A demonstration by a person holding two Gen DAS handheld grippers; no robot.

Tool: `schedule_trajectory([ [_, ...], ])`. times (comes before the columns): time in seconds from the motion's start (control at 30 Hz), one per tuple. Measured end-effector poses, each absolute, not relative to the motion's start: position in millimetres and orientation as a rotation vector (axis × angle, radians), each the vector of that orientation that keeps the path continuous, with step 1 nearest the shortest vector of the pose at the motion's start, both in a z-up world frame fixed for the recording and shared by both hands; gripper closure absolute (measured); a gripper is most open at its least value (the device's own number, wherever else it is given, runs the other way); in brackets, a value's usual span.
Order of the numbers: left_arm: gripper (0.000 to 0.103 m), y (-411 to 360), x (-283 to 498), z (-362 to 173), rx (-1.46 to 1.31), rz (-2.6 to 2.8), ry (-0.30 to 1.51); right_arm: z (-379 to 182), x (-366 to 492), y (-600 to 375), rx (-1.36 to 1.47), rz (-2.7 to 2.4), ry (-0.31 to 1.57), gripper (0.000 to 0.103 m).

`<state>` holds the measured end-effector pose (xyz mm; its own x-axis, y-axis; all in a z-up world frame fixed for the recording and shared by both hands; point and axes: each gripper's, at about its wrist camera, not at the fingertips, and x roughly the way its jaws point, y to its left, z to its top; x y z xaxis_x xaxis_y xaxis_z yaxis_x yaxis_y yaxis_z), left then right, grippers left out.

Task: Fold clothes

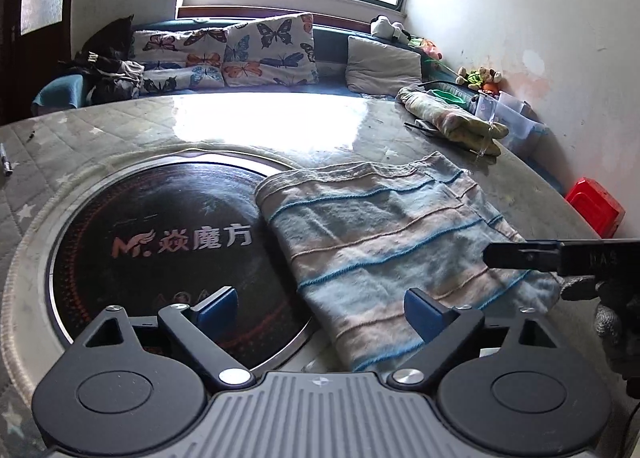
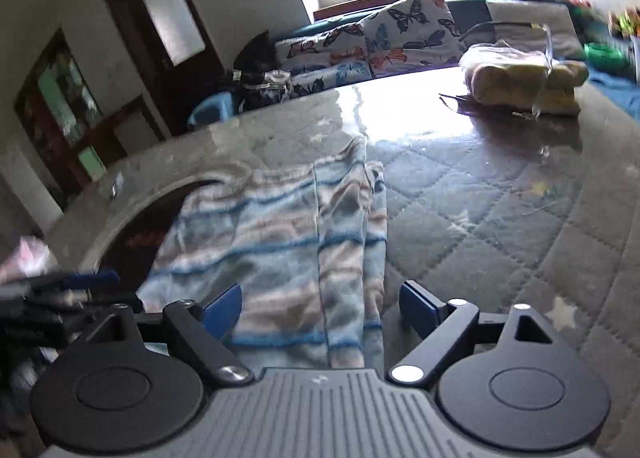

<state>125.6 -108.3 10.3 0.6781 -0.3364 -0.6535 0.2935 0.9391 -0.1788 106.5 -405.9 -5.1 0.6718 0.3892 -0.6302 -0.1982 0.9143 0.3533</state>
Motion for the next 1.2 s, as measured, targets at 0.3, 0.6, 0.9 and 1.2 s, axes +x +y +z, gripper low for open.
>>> schedule_trajectory([
  [0.3, 0.047, -113, 143, 3, -0.117, -0.370, 0.793, -8, 113, -409, 0.321, 0.345, 0.772, 0.067],
  [0.6, 0.086, -116, 146, 8, -0.151, -0.393, 0.788, -7, 103, -417, 0.457, 0.360, 0.716, 0.089],
  [0.9, 0.091, -133, 142, 33, -0.122, -0.444, 0.724, 17, 83, -414, 0.448, 0.343, 0.619, 0.090],
  [1.2, 0.092, -164, 152, 61, -0.085, -0.493, 0.664, 51, 78, -434, 0.398, 0.280, 0.541, 0.090],
])
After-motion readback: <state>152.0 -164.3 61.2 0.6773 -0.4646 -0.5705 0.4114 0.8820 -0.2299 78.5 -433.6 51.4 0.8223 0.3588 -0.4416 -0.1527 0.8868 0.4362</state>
